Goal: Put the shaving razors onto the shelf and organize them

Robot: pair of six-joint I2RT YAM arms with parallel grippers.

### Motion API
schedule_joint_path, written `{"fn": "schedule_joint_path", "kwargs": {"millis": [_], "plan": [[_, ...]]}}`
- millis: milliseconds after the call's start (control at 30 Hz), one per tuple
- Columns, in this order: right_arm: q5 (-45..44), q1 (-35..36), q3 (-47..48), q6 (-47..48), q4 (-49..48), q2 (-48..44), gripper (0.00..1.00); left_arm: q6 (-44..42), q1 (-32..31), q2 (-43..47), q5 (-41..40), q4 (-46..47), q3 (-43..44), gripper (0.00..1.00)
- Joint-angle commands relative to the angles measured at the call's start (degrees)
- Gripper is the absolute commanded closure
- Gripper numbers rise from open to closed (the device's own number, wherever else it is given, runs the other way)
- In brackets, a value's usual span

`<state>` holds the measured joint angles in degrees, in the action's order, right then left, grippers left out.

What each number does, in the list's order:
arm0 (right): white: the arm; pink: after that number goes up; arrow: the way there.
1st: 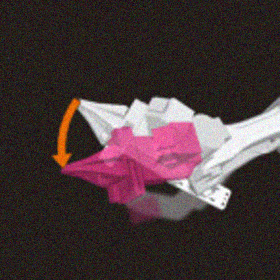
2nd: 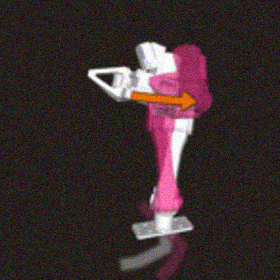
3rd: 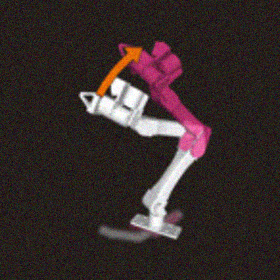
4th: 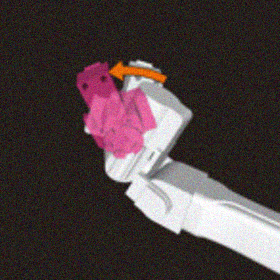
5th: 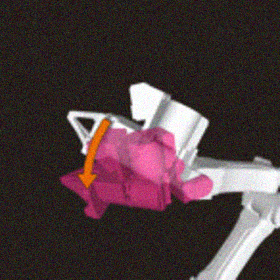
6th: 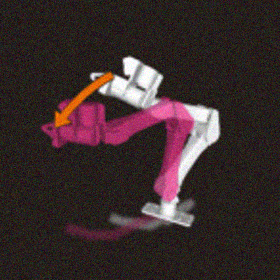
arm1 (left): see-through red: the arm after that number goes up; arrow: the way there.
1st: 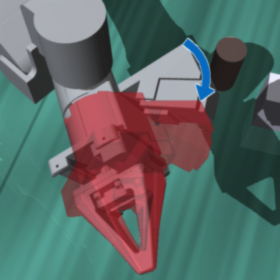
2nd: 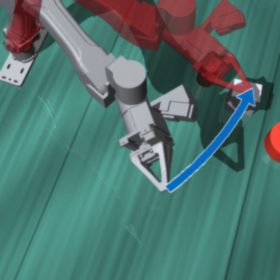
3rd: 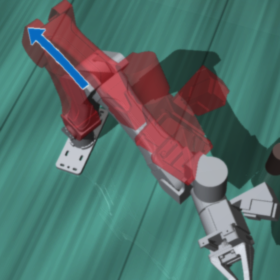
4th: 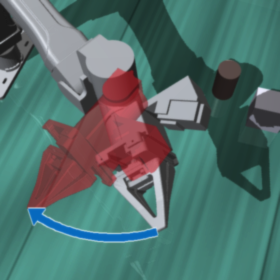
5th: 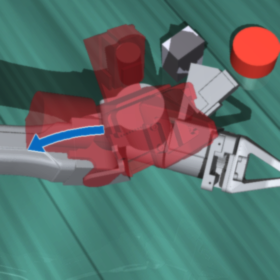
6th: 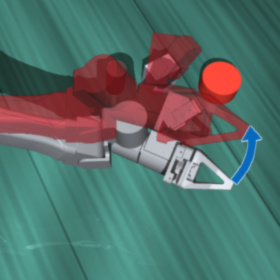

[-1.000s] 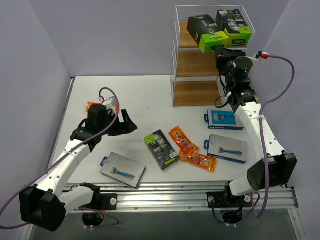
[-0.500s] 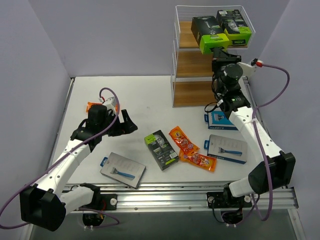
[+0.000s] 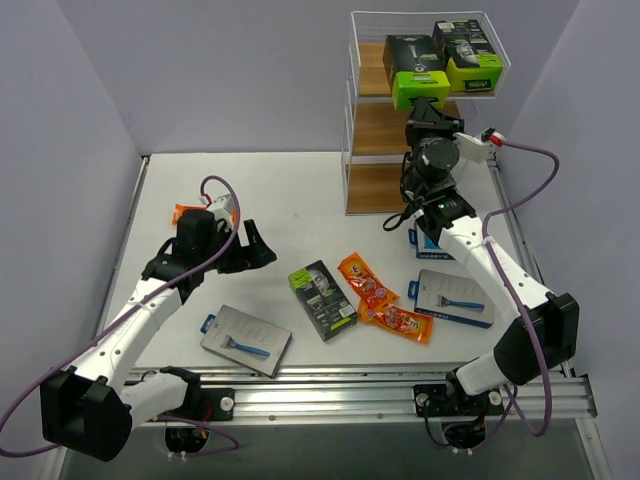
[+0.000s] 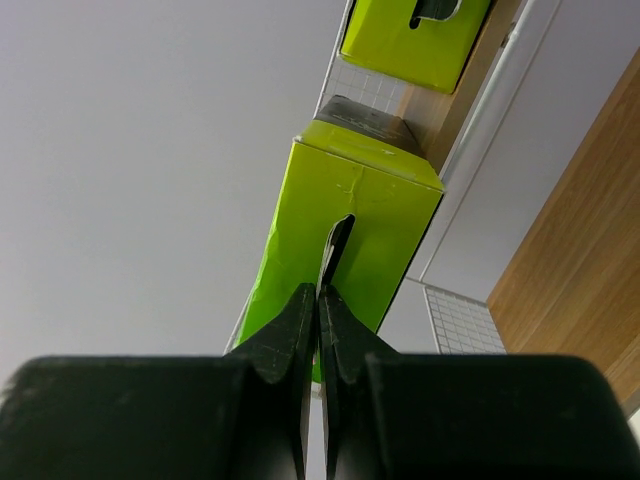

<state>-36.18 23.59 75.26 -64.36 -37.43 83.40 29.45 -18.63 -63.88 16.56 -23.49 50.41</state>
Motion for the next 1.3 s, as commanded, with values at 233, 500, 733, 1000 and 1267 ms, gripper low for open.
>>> {"fn": "schedule_joint_path", "kwargs": {"millis": [233, 500, 733, 1000, 1267], "plan": [[-11.3, 2.4, 3.6, 5.7, -11.5, 2.7, 1.0, -0.6, 0.2, -0.8, 1.7, 1.0, 2.6, 0.06], [-14.3, 3.1, 6.9, 8.6, -12.9, 5.6, 1.0, -0.4, 0.2, -1.7, 2.5, 1.2, 2.5, 0.06], [-15.7, 3.1, 8.8, 11.2, -13.9, 7.8, 1.0, -0.4, 0.2, -2.2, 2.8, 1.2, 2.6, 0.06], [-14.8, 2.1, 10.5, 10.7, -13.7, 9.5, 1.0, -0.4, 0.3, -2.8, 3.1, 1.2, 2.7, 0.06], [-11.3, 0.2, 12.4, 8.4, -10.8, 11.0, 1.0, -0.3, 0.4, -3.6, 3.6, 1.3, 2.8, 0.06]]}}
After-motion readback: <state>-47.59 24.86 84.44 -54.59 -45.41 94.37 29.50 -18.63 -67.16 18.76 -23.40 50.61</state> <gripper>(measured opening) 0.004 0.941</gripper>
